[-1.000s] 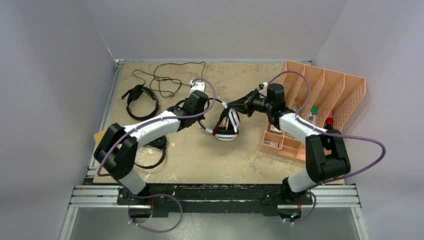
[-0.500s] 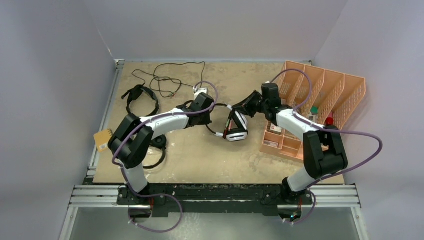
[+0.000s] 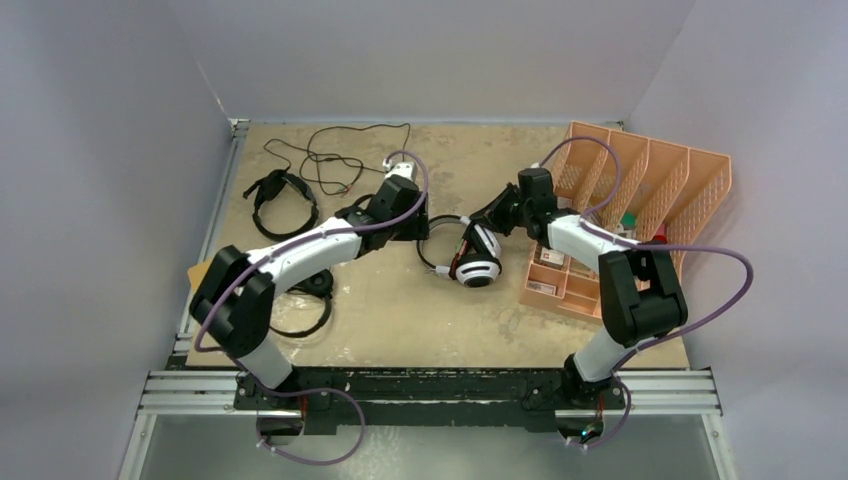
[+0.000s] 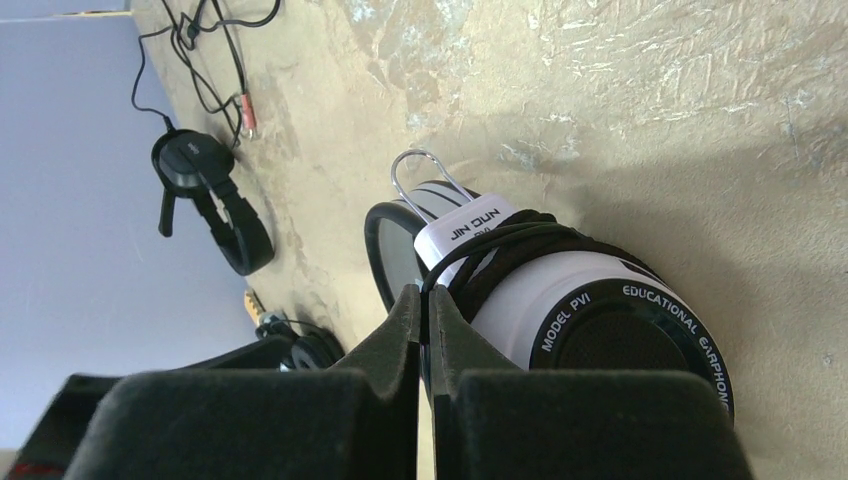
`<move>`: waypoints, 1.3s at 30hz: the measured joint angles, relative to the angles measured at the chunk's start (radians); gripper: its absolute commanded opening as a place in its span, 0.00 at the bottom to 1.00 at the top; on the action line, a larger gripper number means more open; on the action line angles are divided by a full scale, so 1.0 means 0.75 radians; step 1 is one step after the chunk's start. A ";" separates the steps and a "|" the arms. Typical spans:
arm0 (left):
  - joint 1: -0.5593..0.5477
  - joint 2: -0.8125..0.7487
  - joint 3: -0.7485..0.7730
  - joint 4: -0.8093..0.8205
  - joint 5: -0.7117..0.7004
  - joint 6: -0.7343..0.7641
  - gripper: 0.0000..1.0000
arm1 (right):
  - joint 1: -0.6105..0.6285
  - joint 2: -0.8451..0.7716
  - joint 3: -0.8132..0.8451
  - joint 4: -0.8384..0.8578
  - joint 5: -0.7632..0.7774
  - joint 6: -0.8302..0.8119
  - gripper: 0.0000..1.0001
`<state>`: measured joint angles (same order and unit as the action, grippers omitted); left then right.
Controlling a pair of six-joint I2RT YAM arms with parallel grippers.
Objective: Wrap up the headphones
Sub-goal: Place the headphones at the center of the board, then adjust the headphones at the center of the board.
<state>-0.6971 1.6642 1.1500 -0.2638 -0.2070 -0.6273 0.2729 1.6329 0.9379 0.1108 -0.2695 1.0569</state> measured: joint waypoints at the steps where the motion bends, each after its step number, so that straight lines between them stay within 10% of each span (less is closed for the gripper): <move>1: 0.000 -0.031 0.000 -0.005 0.000 0.017 0.63 | 0.000 0.001 0.002 -0.001 0.000 -0.002 0.00; 17: -0.031 0.308 0.158 0.327 0.499 -0.023 0.62 | 0.000 0.004 0.006 -0.002 -0.002 -0.006 0.05; 39: -0.042 0.311 0.179 0.316 0.487 0.002 0.36 | 0.024 0.003 0.041 -0.037 -0.024 -0.040 0.19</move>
<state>-0.7288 1.8977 1.2839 -0.0269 0.1581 -0.6262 0.2909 1.6352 0.9688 0.0834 -0.2874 1.0267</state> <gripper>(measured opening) 0.402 0.179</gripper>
